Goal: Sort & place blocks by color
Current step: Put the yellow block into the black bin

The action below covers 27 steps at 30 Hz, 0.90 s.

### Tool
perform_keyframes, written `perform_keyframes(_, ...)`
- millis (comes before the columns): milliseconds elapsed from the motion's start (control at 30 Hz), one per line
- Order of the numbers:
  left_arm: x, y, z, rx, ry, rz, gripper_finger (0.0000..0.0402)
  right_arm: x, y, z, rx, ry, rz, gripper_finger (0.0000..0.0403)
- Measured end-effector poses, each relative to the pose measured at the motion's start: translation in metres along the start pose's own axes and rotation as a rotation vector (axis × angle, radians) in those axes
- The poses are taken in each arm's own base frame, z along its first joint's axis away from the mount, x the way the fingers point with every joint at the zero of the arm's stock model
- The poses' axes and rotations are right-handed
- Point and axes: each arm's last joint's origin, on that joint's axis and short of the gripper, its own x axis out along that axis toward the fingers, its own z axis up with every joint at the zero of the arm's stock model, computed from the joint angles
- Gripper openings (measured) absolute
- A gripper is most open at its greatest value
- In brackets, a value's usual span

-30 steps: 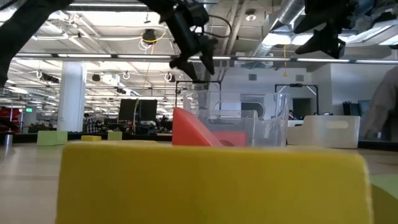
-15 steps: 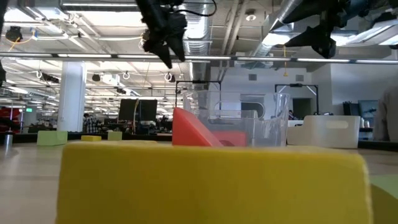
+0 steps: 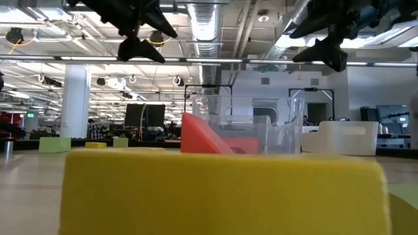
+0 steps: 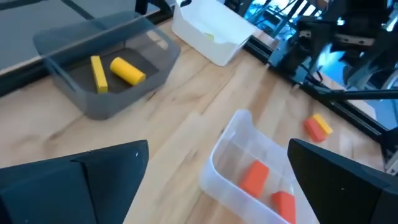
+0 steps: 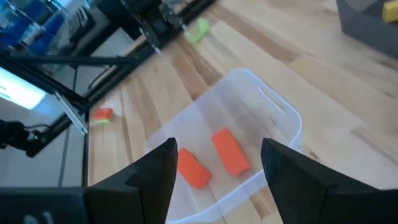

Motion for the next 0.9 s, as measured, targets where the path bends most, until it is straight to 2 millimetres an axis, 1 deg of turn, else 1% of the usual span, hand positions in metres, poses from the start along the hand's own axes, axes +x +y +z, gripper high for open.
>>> perform_keyframes(167, -0.010, 0.004, -0.028, -0.023, 0.019, 0.005, 0.0366, 0.007, -0.005, 0.001, 0.026, 0.012, -0.036, 0.0255)
perform_keyframes(333, -0.009, 0.004, -0.058, -0.043, 0.099, -0.027, 0.0366, 0.013, -0.008, 0.001, 0.085, 0.029, -0.050, 0.0255)
perform_keyframes(433, -0.008, -0.003, -0.073, -0.026, 0.141, -0.071, 0.0366, 0.013, -0.015, -0.006, 0.159, 0.092, -0.116, 0.0255)
perform_keyframes(567, -0.009, -0.012, -0.081, 0.006, 0.157, -0.096, 0.0366, 0.015, -0.020, -0.019, 0.236, 0.198, -0.210, 0.0255)
perform_keyframes(600, -0.009, -0.014, -0.083, 0.012, 0.161, -0.096, 0.0366, 0.015, -0.019, -0.023, 0.250, 0.233, -0.212, 0.0255)
perform_keyframes(667, -0.010, -0.015, -0.085, 0.022, 0.173, -0.101, 0.0366, 0.014, -0.013, -0.030, 0.291, 0.321, -0.207, 0.0255)
perform_keyframes(733, -0.011, -0.016, -0.087, 0.024, 0.184, -0.100, 0.0366, 0.010, -0.006, -0.038, 0.349, 0.419, -0.240, 0.0255)
perform_keyframes(800, -0.011, -0.016, -0.088, 0.028, 0.196, -0.096, 0.0366, 0.007, 0.003, -0.046, 0.433, 0.482, -0.298, 0.0255)
perform_keyframes(900, -0.011, -0.015, -0.088, 0.030, 0.198, -0.093, 0.0366, 0.002, 0.013, -0.062, 0.555, 0.564, -0.436, 0.0255)
